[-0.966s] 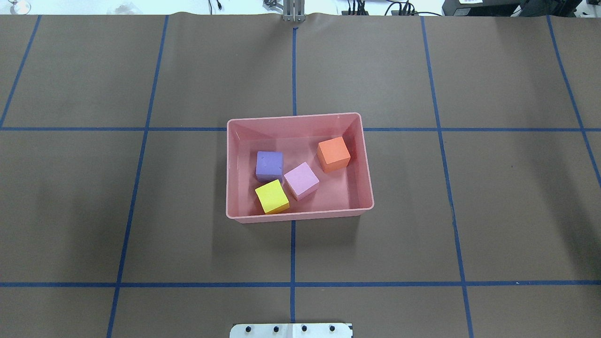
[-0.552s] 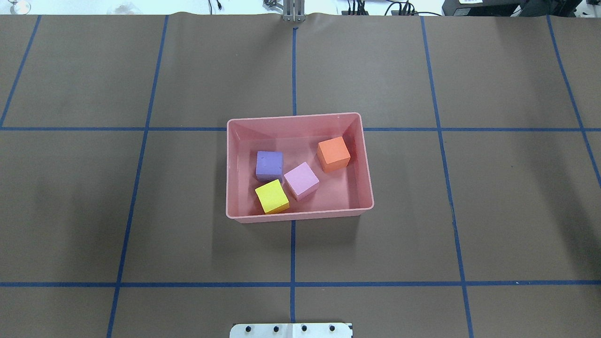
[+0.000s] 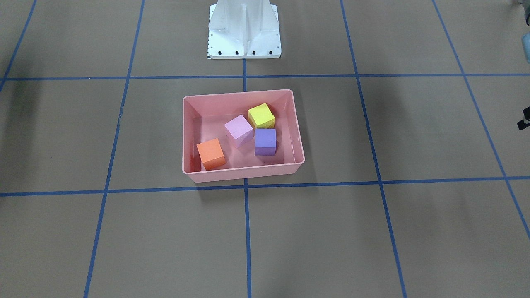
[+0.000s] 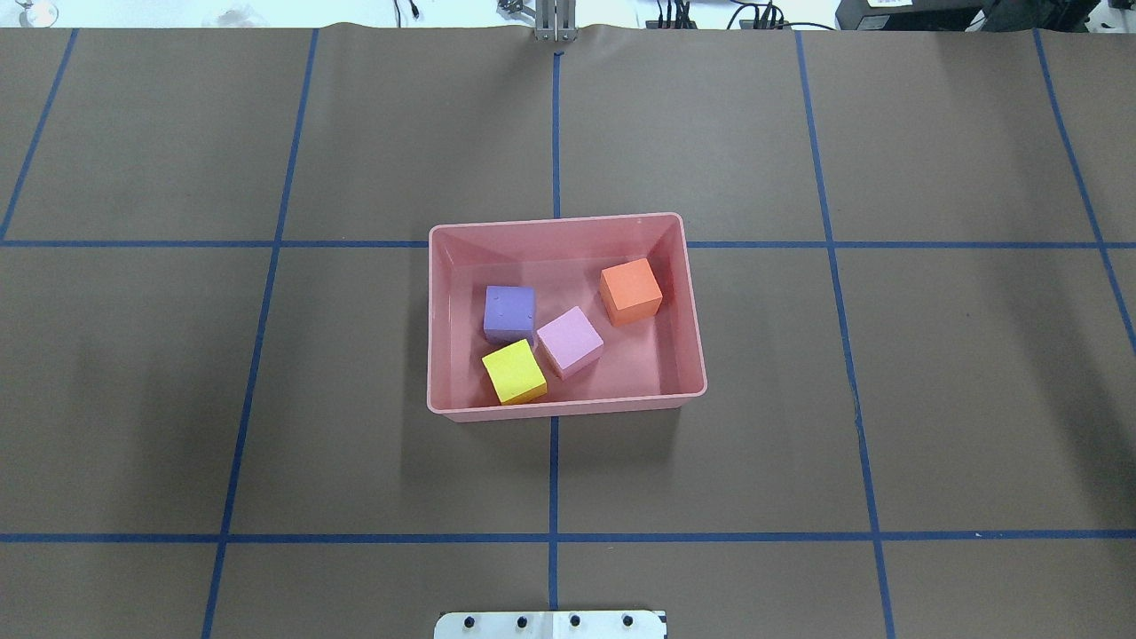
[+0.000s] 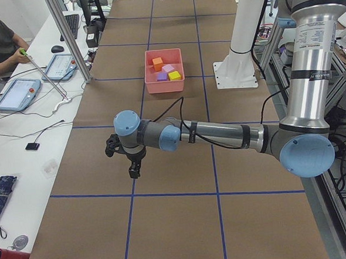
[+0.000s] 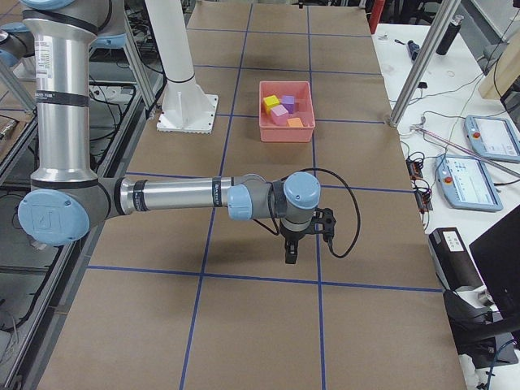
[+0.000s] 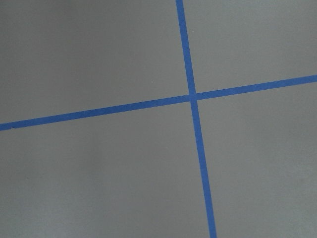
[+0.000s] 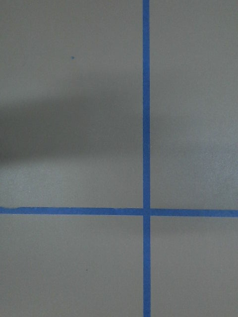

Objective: Place blocks into pink bin with both arms

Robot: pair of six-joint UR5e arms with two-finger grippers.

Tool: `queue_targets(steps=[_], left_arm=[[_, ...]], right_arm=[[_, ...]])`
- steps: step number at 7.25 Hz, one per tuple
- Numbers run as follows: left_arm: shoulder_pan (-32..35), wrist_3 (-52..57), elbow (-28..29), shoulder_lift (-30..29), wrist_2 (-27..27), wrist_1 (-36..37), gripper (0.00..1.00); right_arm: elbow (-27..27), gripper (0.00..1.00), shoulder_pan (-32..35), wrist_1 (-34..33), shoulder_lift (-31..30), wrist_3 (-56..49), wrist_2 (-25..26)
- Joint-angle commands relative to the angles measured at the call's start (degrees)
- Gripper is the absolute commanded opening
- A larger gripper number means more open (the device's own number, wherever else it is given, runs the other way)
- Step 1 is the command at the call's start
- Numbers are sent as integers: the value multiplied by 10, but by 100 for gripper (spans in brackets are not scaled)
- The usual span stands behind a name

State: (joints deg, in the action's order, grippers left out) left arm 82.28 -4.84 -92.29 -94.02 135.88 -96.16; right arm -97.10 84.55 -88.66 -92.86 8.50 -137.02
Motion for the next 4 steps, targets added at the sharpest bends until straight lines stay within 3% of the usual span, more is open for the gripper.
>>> queue_targets(steps=[1,4], left_arm=[[0,3,-1,2,2,-1,100],[0,1,-4,7,0,-6,100]], right_arm=[[6,100,0,1,0,-1,0],[12,100,-1,1,3,6,-1]])
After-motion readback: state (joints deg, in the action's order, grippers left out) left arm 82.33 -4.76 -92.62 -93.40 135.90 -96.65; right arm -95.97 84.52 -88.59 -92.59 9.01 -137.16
